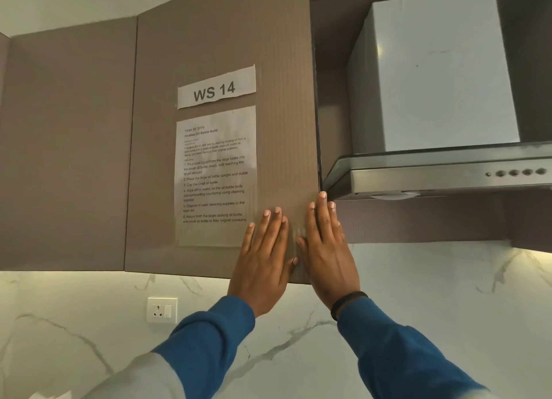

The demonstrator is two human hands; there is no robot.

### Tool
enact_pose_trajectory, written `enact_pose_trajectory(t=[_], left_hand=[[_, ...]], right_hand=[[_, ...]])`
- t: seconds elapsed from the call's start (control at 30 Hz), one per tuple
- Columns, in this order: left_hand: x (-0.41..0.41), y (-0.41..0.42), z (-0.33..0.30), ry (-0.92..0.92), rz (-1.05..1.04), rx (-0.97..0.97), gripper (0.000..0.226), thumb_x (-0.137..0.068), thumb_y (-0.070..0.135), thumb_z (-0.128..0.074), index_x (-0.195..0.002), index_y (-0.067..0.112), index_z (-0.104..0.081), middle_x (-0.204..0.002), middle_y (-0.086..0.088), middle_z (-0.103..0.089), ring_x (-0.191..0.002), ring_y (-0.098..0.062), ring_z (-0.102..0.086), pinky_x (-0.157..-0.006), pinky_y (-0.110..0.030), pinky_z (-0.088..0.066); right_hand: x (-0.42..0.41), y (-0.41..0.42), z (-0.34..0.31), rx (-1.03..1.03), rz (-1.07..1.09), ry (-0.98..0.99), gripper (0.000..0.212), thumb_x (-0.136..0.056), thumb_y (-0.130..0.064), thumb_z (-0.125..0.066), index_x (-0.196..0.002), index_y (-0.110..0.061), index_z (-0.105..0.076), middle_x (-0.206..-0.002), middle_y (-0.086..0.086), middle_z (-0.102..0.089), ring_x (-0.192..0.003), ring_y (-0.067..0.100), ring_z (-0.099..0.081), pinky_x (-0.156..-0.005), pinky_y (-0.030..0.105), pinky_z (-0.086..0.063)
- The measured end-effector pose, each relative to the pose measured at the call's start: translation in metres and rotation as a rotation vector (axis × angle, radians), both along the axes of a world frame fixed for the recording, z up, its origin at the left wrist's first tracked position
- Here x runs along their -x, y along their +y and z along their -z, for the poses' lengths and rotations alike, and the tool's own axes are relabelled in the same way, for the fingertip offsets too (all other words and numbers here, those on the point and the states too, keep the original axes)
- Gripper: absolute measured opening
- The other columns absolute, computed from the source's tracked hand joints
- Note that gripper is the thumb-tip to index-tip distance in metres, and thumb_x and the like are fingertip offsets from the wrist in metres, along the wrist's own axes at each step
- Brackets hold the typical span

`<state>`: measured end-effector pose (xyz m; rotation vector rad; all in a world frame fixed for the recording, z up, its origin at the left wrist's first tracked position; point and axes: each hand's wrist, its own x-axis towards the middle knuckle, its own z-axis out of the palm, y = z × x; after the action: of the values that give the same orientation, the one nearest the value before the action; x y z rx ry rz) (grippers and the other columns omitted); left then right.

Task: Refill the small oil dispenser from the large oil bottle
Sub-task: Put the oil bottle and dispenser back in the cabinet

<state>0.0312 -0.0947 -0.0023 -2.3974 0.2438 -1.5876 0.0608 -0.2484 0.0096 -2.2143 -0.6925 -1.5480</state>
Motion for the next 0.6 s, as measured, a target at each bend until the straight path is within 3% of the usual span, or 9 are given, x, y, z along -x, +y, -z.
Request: enact_pose_trajectory(t=[0.2,0.43,0.6], left_hand=[[-0.017,0.003,-0.007,0.042,-0.056,-0.053,0.07,-0.105,0.053,-0.024,-0.158,0.007,-0.021,-0.167,-0.011,-0.008,-0.155,-0.029,-0.003,-0.123,-0.053,-0.018],[-0.031,0.002,-0.013,0.098,-0.065,-0.058,0.072,-0.103,0.054,-0.018,-0.159,0.009,-0.019,-0.168,-0.009,-0.009,-0.155,-0.029,-0.002,-0.122,-0.05,-0.005],[-0.04,0.002,-0.018,0.096,-0.021,-0.034,0.069,-0.099,0.05,-0.031,-0.154,0.009,-0.035,-0.164,-0.009,-0.024,-0.153,-0.029,-0.018,-0.123,-0.048,-0.012]], right_hand=[[-0.015,-0.002,-0.003,0.013,0.001,0.149,0.074,-0.104,-0.04,-0.037,-0.157,-0.015,0.008,-0.163,0.004,0.025,-0.151,0.031,0.01,-0.122,0.046,-0.02],[-0.024,-0.01,-0.009,0.088,0.057,0.237,0.082,-0.102,-0.041,-0.045,-0.156,-0.017,0.011,-0.162,0.002,0.027,-0.151,0.034,0.007,-0.122,0.046,-0.017],[-0.029,-0.012,-0.007,0.139,0.127,0.3,0.094,-0.098,-0.047,-0.052,-0.156,-0.016,0.014,-0.162,0.003,0.026,-0.151,0.038,0.006,-0.121,0.047,-0.016]])
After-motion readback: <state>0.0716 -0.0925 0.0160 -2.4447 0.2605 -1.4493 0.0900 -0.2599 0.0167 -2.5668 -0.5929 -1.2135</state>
